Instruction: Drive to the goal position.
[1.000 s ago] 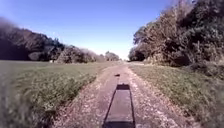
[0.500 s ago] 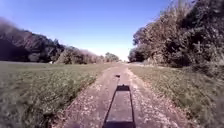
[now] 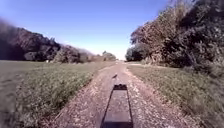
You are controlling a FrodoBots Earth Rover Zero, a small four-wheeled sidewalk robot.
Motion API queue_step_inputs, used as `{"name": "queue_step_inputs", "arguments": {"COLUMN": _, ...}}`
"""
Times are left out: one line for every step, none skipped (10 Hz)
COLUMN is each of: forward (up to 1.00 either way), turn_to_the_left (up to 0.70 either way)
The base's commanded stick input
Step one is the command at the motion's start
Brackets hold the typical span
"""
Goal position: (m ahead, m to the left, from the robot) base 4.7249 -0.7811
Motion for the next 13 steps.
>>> {"name": "queue_step_inputs", "arguments": {"forward": 0.85, "turn_to_the_left": 0.0}}
{"name": "queue_step_inputs", "arguments": {"forward": 0.85, "turn_to_the_left": 0.0}}
{"name": "queue_step_inputs", "arguments": {"forward": 0.85, "turn_to_the_left": 0.0}}
{"name": "queue_step_inputs", "arguments": {"forward": 0.85, "turn_to_the_left": 0.0}}
{"name": "queue_step_inputs", "arguments": {"forward": 0.85, "turn_to_the_left": 0.0}}
{"name": "queue_step_inputs", "arguments": {"forward": 0.85, "turn_to_the_left": 0.0}}
{"name": "queue_step_inputs", "arguments": {"forward": 0.85, "turn_to_the_left": 0.0}}
{"name": "queue_step_inputs", "arguments": {"forward": 0.85, "turn_to_the_left": -0.32}}
{"name": "queue_step_inputs", "arguments": {"forward": 0.85, "turn_to_the_left": -0.3}}
{"name": "queue_step_inputs", "arguments": {"forward": 0.85, "turn_to_the_left": -0.08}}
{"name": "queue_step_inputs", "arguments": {"forward": 0.85, "turn_to_the_left": 0.0}}
{"name": "queue_step_inputs", "arguments": {"forward": 0.85, "turn_to_the_left": 0.0}}
{"name": "queue_step_inputs", "arguments": {"forward": 0.85, "turn_to_the_left": 0.0}}
